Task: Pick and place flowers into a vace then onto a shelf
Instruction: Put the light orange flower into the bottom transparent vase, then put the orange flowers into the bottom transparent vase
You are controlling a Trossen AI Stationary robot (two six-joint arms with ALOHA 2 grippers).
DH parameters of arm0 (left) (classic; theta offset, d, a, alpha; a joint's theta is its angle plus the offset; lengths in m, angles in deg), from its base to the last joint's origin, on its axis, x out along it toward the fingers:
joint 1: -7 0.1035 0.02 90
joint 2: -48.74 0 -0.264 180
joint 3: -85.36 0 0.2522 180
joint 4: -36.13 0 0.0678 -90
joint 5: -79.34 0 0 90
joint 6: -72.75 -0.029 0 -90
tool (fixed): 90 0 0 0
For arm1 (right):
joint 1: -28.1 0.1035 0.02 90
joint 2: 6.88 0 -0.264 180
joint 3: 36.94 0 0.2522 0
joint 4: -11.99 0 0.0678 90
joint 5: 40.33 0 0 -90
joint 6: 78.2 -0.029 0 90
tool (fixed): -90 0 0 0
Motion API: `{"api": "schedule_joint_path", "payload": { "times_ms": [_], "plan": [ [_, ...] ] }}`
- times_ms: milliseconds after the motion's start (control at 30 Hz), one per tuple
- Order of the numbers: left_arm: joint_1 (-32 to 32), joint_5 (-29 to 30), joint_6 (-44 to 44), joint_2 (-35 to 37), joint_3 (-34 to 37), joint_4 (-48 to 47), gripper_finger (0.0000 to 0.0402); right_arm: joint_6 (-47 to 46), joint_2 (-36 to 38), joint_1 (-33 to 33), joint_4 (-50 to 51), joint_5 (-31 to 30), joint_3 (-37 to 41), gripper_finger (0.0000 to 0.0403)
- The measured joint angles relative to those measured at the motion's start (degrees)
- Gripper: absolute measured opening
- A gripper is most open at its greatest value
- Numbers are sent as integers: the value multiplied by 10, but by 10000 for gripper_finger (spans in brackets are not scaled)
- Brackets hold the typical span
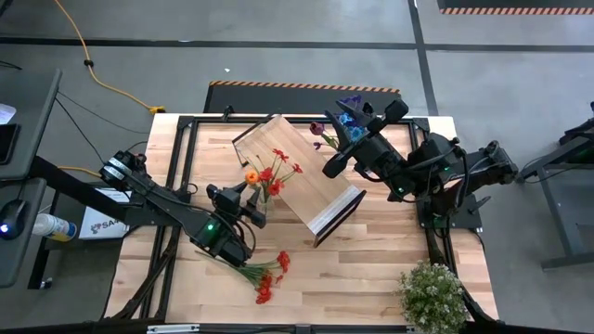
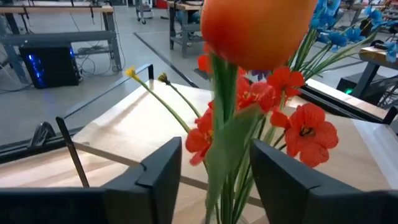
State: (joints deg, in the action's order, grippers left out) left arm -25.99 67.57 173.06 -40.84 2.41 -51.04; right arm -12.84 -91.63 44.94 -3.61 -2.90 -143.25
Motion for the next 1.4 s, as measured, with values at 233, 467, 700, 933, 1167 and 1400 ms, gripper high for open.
{"api": "schedule_joint_path", "payload": {
  "times_ms": [233, 467, 700, 933, 1167, 1400],
  "plan": [
    [0, -17, 0, 0, 0, 5, 262, 0, 0, 0, 0, -4, 0, 99],
    [0, -65, -14, 0, 0, 5, 276, 0, 0, 0, 0, -37, 0, 99],
    [-14, -116, -42, 5, 0, -1, 278, 0, 0, 0, 0, -47, 0, 99],
    [-67, -119, -43, 28, -2, -13, 278, 0, 0, 0, 0, -63, 0, 99],
    [-111, -178, -41, 33, -13, -14, 278, 0, 0, 0, 0, -71, 0, 99],
    [-117, -382, -47, 33, -25, 2, 278, -6, 0, 0, 0, -70, 0, 99]
  ]
}}
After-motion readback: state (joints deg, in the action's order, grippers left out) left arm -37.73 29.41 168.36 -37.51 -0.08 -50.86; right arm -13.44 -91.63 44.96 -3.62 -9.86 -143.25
